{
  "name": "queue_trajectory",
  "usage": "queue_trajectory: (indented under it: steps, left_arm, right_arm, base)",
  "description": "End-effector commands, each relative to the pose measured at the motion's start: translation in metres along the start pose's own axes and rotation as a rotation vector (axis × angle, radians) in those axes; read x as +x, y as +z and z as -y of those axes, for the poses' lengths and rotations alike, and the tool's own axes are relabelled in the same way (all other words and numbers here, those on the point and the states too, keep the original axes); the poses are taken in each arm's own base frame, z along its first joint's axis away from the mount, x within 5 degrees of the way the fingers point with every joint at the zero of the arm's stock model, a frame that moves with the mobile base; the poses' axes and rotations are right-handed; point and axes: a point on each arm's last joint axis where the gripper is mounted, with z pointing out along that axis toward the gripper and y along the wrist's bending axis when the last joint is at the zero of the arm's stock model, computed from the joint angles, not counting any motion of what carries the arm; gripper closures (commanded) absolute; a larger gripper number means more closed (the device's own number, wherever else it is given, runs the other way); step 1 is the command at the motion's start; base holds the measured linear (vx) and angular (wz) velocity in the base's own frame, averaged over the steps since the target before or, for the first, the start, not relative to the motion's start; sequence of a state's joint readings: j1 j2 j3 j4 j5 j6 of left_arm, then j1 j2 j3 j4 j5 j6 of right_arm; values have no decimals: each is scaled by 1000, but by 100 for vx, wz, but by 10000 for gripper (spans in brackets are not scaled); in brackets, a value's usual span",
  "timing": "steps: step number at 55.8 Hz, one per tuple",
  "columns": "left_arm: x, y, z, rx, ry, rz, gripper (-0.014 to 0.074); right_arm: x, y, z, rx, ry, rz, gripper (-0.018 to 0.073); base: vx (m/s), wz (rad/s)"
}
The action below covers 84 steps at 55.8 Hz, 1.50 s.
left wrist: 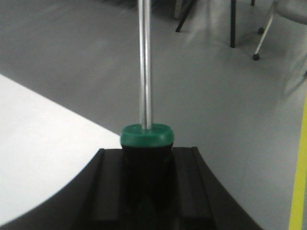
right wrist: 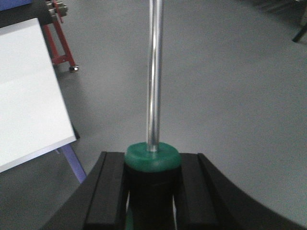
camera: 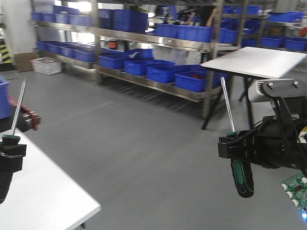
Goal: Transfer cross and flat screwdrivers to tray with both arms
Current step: 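Drive the base away from the table holding both screwdrivers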
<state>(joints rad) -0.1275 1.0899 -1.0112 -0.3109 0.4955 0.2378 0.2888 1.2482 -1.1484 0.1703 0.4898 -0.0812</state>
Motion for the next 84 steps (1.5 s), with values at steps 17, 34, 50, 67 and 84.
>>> queue_trajectory:
  steps: [17,34,50,67,84]
  left_arm:
    - [-19,-12,2,-6,-14,136,599]
    - [-19,-12,2,-6,-14,136,599]
    - [-19,-12,2,-6,-14,136,599]
    - [-19,-12,2,-6,-14,136,599]
    - [-19,-12,2,-6,-14,136,599]
  right_arm:
    - [-21,-17,-1,4,-3,140,567]
    - [-21,-17,-1,4,-3,140,567]
    - [-21,-17,-1,4,-3,140,567]
    - [-21,-17,-1,4,-3,140,567]
    - [-21,-17,-1,4,-3,135,567]
  base:
    - [13,-51]
    - [22,-53]
    - [30,-45]
    - [39,-32]
    - [46,-4]
